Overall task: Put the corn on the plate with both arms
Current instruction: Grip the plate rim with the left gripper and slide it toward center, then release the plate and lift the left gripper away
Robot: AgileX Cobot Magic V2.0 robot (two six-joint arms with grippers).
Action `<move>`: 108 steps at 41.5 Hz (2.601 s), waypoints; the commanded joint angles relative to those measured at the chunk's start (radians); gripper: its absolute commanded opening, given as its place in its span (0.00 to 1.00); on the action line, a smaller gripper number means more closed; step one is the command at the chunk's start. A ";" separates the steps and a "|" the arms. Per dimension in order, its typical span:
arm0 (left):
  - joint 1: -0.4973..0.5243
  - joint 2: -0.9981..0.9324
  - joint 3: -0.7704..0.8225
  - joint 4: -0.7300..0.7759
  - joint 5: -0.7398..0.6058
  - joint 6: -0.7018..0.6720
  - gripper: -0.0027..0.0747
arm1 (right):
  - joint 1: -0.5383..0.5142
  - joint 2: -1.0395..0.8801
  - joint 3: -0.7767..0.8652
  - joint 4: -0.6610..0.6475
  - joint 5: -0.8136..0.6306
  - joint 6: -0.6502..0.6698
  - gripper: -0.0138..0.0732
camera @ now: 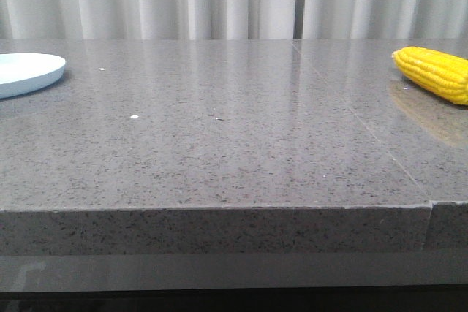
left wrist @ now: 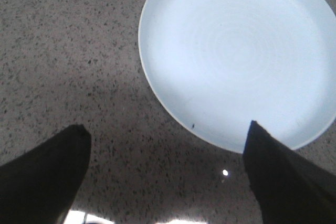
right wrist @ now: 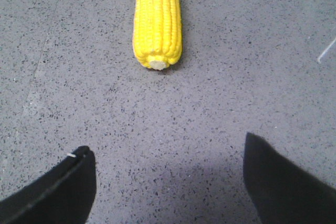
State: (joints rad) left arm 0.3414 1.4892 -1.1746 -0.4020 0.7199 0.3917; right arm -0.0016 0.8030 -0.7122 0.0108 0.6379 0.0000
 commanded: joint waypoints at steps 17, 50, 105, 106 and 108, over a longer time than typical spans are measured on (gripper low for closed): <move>-0.027 0.282 -0.291 -0.057 -0.036 0.019 0.60 | -0.008 0.001 -0.032 -0.011 -0.065 -0.008 0.85; -0.027 0.387 -0.379 -0.030 0.019 0.019 0.01 | -0.008 0.001 -0.032 -0.011 -0.064 -0.008 0.85; -0.649 0.402 -0.451 -0.150 0.041 0.019 0.01 | -0.008 0.001 -0.032 -0.011 -0.064 -0.008 0.85; -0.651 0.403 -0.451 -0.150 0.036 0.019 0.01 | -0.008 0.001 -0.032 -0.011 -0.064 -0.008 0.85; -0.651 0.403 -0.451 -0.150 0.026 0.019 0.05 | -0.008 0.001 -0.032 -0.011 -0.064 -0.008 0.85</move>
State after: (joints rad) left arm -0.3002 1.9483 -1.5882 -0.5102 0.8108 0.4130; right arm -0.0016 0.8030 -0.7122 0.0108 0.6379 0.0000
